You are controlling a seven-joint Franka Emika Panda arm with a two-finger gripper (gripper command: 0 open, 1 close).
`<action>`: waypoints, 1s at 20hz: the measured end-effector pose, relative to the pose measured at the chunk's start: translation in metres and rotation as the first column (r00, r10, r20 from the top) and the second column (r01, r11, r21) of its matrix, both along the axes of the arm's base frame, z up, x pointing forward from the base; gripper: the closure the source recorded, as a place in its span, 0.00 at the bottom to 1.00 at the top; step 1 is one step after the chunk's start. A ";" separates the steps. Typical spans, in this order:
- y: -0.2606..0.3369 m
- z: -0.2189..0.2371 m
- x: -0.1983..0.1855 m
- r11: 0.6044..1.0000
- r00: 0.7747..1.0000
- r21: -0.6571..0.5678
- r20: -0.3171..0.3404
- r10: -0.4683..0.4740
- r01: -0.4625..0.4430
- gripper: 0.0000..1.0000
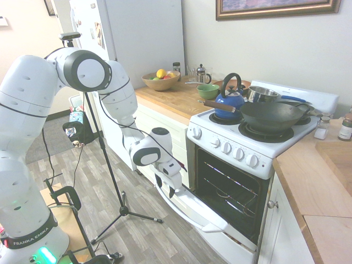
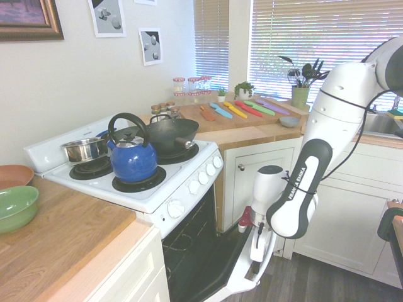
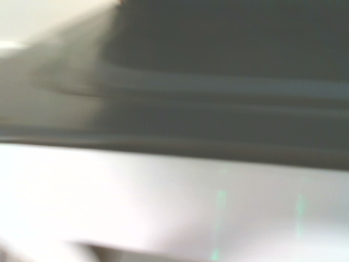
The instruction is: Close the oven
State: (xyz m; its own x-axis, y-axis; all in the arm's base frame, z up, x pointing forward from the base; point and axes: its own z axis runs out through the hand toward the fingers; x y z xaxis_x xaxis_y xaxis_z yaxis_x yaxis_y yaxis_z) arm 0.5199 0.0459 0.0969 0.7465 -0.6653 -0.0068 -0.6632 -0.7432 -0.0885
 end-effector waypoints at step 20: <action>0.018 0.056 0.157 0.999 0.983 -0.019 0.177 -0.041 0.045 0.00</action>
State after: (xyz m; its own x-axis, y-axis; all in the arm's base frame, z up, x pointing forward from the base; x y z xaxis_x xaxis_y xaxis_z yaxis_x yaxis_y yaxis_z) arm 0.6773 0.0636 0.1534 0.7054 -0.6953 0.1379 -0.6701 -0.7175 -0.1901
